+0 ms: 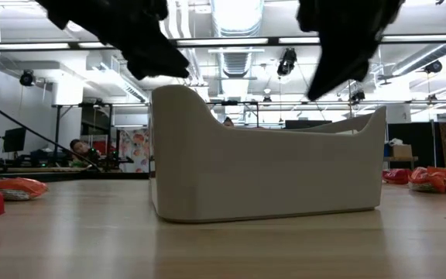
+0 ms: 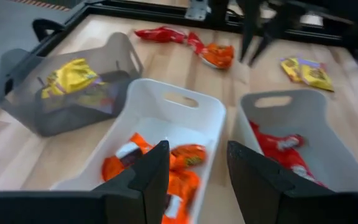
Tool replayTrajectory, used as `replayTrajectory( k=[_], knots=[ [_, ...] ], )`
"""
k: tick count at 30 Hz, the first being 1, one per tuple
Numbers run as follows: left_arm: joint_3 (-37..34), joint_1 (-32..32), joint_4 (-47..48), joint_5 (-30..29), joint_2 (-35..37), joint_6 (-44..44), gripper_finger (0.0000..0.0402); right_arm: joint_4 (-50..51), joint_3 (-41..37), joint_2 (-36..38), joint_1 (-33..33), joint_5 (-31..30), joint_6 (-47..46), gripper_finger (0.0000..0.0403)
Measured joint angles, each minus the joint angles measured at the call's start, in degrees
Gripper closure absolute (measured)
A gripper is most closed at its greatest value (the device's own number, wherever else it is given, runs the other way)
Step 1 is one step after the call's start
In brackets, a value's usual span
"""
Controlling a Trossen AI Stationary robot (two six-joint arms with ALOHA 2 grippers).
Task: Sort candy
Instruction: Put the yellow candy pack into the black bin
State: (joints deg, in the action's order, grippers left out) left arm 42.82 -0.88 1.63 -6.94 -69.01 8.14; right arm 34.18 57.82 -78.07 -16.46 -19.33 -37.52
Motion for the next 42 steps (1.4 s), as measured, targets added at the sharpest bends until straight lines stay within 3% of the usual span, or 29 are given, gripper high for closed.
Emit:
replayTrajectory(
  k=[3, 10, 15, 21, 25, 30, 42],
  knots=[
    [-1.2, -1.9, -0.1, 0.0, 1.2, 0.6, 0.0257, 6.0, 0.0, 1.3, 0.0, 2.9, -5.9, 0.0362],
    [-2.5, -3.8, -0.4, -0.1, 1.6, 1.4, 0.0257, 10.1, 0.0, 1.1, -3.9, 25.6, -11.3, 0.0362],
    [-2.5, -3.8, -0.7, -0.1, 1.2, 0.9, 0.0257, 13.1, 0.0, -0.5, -9.3, 33.4, -23.5, 0.0362],
    [-2.5, -3.8, -2.3, -0.2, 1.2, -1.1, 0.0257, 13.1, 0.0, -1.8, -16.5, 28.5, -23.8, 0.0362],
    [-2.5, -3.8, -2.5, -0.2, 1.2, -1.4, 0.0257, 13.0, 0.0, -4.2, -23.7, 28.3, -23.3, 0.0362],
    [-2.5, -3.8, -2.6, -0.2, 1.2, -1.4, 0.0257, 11.8, 0.0, -7.6, -30.7, 26.9, -28.7, 0.0362],
    [-2.5, -3.8, -3.5, -0.2, 1.2, -1.4, 0.0257, 8.5, 0.0, -11.1, -33.5, 26.5, -33.9, 0.0362]
  ],
)
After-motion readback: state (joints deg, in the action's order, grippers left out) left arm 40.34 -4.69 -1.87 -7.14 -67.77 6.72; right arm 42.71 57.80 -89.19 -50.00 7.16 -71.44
